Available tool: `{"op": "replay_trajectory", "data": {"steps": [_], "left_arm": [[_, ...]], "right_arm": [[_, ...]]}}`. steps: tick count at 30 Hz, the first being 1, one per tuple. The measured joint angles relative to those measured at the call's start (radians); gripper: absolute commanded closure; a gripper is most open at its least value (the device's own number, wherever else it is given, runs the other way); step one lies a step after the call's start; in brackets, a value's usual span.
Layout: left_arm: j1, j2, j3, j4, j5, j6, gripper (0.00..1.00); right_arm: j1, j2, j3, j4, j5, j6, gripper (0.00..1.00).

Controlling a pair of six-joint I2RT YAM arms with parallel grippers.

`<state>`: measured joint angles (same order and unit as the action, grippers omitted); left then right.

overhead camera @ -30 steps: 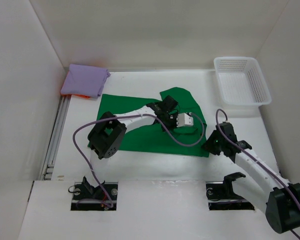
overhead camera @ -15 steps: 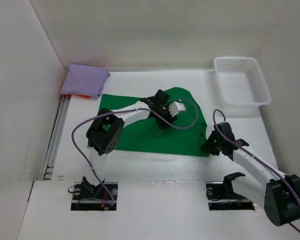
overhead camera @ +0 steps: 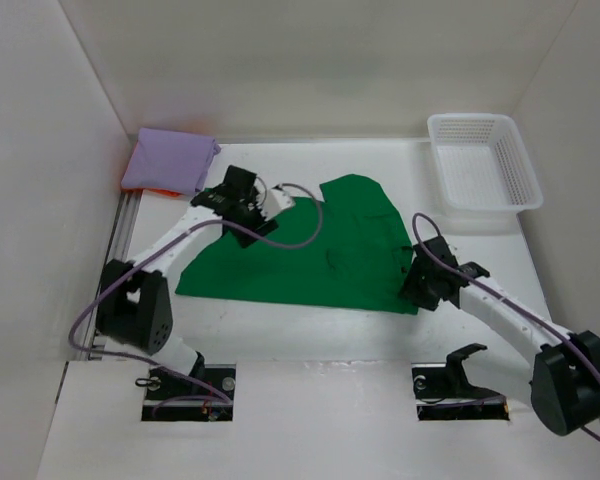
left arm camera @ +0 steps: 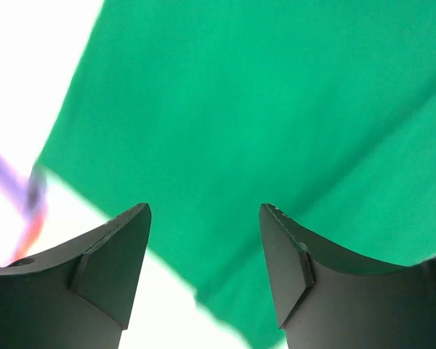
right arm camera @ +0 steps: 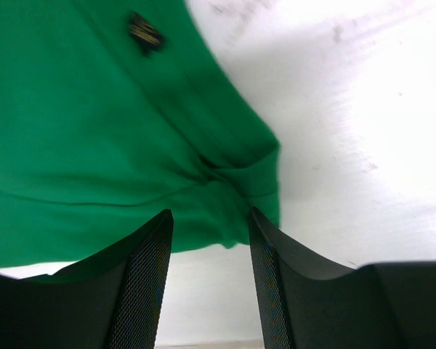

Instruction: Fold and stack the t-shirts

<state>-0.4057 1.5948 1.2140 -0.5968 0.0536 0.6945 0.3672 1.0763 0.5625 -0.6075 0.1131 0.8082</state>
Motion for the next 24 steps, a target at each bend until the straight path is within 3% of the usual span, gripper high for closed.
{"op": "replay_trajectory", "data": {"steps": [3, 8, 17, 20, 22, 24], "left_arm": [[0.063, -0.116, -0.176, -0.080, -0.116, 0.099, 0.40], [0.195, -0.137, -0.402, -0.150, -0.205, 0.207, 0.38], [0.292, -0.114, -0.448, -0.024, -0.241, 0.303, 0.40], [0.299, -0.092, -0.441, -0.013, -0.267, 0.305, 0.54], [0.300, -0.079, -0.439, -0.005, -0.273, 0.305, 0.83], [0.299, -0.063, -0.440, 0.004, -0.275, 0.313, 0.95]], "right_arm": [[0.013, 0.072, 0.021, -0.049, 0.016, -0.007, 0.50], [0.028, 0.110, 0.064, -0.127, 0.043, -0.029, 0.49], [0.020, 0.194, 0.071, -0.118, 0.042, -0.058, 0.51], [0.018, 0.202, 0.079, -0.117, 0.035, -0.072, 0.64], [0.018, 0.211, 0.086, -0.116, 0.025, -0.081, 0.88], [0.018, 0.217, 0.091, -0.110, 0.008, -0.088, 1.00]]}}
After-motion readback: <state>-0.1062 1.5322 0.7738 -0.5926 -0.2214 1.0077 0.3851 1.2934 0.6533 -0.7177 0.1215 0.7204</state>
